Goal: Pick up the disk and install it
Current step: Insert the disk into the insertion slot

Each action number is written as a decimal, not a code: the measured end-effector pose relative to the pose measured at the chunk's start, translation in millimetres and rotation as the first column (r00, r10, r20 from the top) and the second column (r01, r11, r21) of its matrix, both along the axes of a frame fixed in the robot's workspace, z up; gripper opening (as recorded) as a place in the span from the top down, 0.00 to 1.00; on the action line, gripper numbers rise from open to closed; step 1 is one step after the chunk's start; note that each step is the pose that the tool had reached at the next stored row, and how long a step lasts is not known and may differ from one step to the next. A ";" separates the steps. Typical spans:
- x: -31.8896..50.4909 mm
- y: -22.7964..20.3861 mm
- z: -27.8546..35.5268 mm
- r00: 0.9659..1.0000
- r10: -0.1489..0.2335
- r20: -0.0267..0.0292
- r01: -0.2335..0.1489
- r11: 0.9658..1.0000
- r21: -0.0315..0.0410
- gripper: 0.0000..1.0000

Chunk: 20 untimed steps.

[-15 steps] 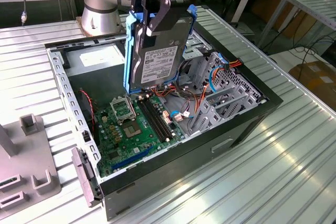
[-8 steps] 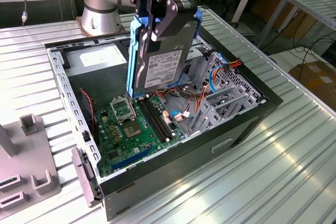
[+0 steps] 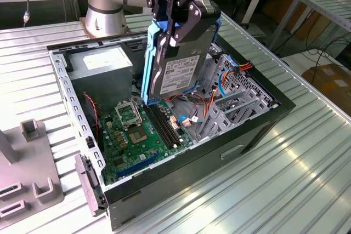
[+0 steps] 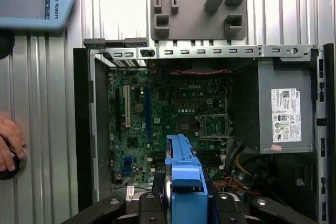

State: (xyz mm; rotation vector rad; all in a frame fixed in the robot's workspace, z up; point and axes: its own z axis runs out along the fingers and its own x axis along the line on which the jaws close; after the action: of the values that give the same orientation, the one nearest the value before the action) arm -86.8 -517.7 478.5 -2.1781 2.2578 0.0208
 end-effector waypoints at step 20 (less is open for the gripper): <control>34.8 -8.4 -0.9 1.000 0.000 0.000 0.000 1.000 -0.001 0.63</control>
State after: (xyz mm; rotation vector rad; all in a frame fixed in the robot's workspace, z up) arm -52.0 -526.1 477.6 -2.1783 2.2582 0.0202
